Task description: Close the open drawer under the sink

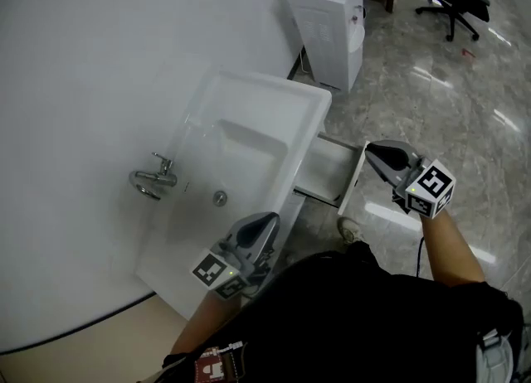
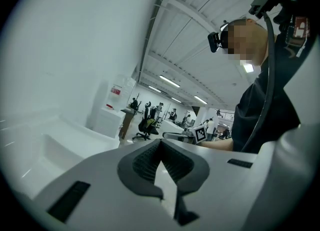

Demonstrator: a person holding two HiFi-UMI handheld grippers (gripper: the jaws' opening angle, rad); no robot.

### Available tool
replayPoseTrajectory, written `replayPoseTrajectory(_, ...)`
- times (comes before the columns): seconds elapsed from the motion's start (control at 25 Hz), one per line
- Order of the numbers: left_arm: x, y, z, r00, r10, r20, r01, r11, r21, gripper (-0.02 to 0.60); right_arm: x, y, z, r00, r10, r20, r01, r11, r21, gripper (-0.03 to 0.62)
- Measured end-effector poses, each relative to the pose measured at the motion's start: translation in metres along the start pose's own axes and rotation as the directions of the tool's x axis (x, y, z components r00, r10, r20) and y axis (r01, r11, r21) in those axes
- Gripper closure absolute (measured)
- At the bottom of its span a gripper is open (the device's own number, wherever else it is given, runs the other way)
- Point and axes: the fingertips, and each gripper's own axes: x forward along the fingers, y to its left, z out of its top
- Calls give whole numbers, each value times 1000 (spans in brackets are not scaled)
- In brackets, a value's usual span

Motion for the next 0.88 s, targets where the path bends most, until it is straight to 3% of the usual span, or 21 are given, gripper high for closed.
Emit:
replayPoseTrajectory(0.32, 76, -1, -51, 985, -77, -155, 80, 997, 12, 581, -27, -55, -82, 992, -79, -99, 74, 996, -54, 575)
replayPoseTrajectory(0.52, 121, -2, -86, 970, -117, -213, 112, 993, -33, 581, -33, -77, -134, 986, -71, -153, 63, 997, -53, 539)
replayPoseTrajectory(0.76, 161, 2, -141, 934, -170, -315, 156, 985, -70, 581, -32, -92, -204, 968, -80, -239, 60, 994, -91, 493)
replayPoseTrajectory(0.88, 181, 6, -159, 930, -181, -320, 166, 983, -74, 581, -30, -96, -239, 954, -82, -290, 50, 992, -117, 470)
